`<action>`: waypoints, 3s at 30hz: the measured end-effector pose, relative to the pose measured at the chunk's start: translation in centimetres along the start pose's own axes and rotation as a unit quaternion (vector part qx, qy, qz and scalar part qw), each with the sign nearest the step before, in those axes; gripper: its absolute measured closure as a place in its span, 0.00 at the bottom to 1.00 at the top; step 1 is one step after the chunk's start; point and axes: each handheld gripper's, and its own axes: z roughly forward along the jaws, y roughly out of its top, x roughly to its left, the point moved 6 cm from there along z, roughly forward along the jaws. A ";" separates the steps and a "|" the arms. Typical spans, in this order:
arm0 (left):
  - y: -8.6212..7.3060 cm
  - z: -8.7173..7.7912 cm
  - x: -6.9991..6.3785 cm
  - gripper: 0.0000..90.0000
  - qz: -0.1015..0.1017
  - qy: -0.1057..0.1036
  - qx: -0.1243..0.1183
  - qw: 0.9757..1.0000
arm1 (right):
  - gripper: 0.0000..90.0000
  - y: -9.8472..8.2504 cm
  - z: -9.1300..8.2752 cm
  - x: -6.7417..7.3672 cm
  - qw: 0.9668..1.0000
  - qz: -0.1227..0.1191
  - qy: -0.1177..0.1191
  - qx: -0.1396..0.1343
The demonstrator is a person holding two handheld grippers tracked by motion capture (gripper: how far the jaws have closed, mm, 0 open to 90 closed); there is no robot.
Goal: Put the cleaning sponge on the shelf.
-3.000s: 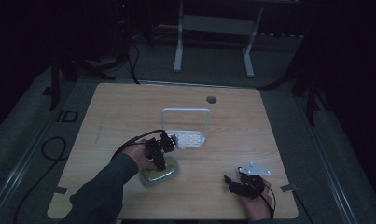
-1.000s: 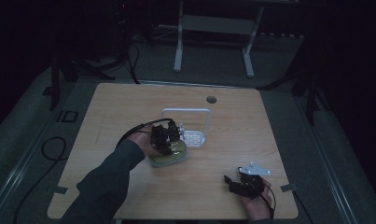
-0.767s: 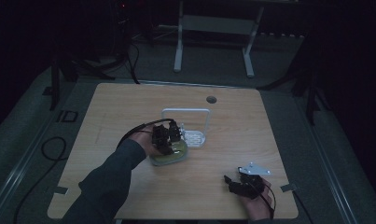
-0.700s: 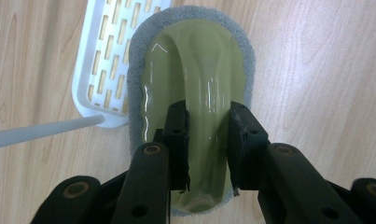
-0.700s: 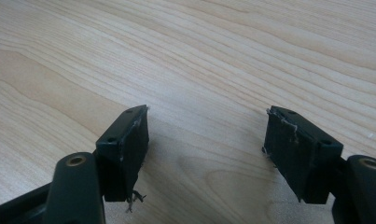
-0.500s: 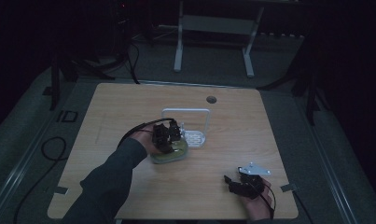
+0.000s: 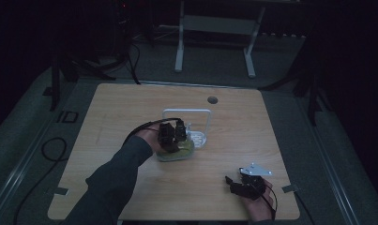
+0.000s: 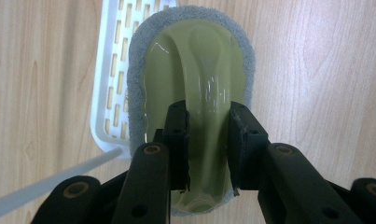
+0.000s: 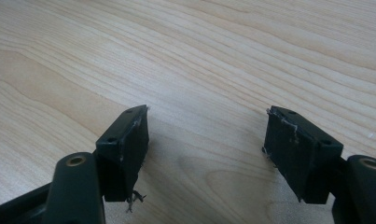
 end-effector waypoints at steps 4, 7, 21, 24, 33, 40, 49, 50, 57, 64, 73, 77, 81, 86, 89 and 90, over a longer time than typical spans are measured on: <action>0.1 0.1 0.1 0.80 0.008 0.000 -0.004 1.000 | 0.33 0.0 0.0 0.0 1.000 0.000 0.000 0.000; 0.2 0.2 0.1 0.80 0.013 0.002 -0.003 1.000 | 0.33 0.0 0.0 0.0 1.000 0.000 0.000 0.000; 0.9 0.7 0.4 0.80 0.022 0.000 -0.003 1.000 | 0.33 0.0 0.0 0.0 1.000 -0.001 0.000 -0.001; 1.1 0.7 0.5 0.80 0.026 -0.003 -0.001 1.000 | 0.33 0.0 0.0 0.0 1.000 -0.001 0.000 -0.001; 1.9 0.5 1.0 0.80 0.035 0.004 0.002 0.999 | 0.33 0.0 0.0 0.0 1.000 -0.001 0.000 0.000; 2.1 0.7 1.2 0.80 0.039 0.010 0.001 0.999 | 0.33 0.0 0.0 0.0 1.000 -0.001 0.000 0.000; 2.5 1.2 1.5 0.80 0.048 0.017 0.006 0.999 | 0.33 0.0 0.0 0.0 1.000 -0.001 0.000 -0.001; 2.6 1.2 1.5 0.80 0.048 0.017 0.007 0.999 | 0.33 0.0 0.0 0.0 1.000 -0.001 0.000 -0.001; 3.2 1.0 1.9 0.80 0.055 0.025 0.010 0.998 | 0.33 0.0 0.0 0.0 1.000 -0.001 0.000 -0.001; 3.4 1.2 2.3 0.80 0.060 0.032 0.012 0.998 | 0.33 0.0 0.0 0.0 1.000 -0.001 0.000 -0.001; 3.4 1.8 2.8 0.80 0.059 0.047 0.019 0.997 | 0.33 0.0 0.0 0.0 1.000 -0.001 0.000 -0.001; 3.4 2.2 3.0 0.80 0.062 0.055 0.025 0.996 | 0.33 0.0 0.0 0.0 1.000 -0.001 0.000 0.000; 3.5 2.4 3.2 0.80 0.062 0.056 0.026 0.996 | 0.33 0.0 0.0 0.0 1.000 -0.001 0.000 0.000; 3.6 2.7 3.3 0.80 0.059 0.060 0.025 0.996 | 0.33 0.0 0.0 0.0 1.000 -0.002 0.000 0.000; 3.7 3.0 3.3 0.80 0.057 0.061 0.025 0.996 | 0.33 0.0 0.0 0.0 1.000 -0.001 0.000 -0.001; 3.7 3.1 3.3 0.80 0.060 0.062 0.026 0.996 | 0.33 0.0 0.0 0.0 1.000 -0.001 0.000 -0.001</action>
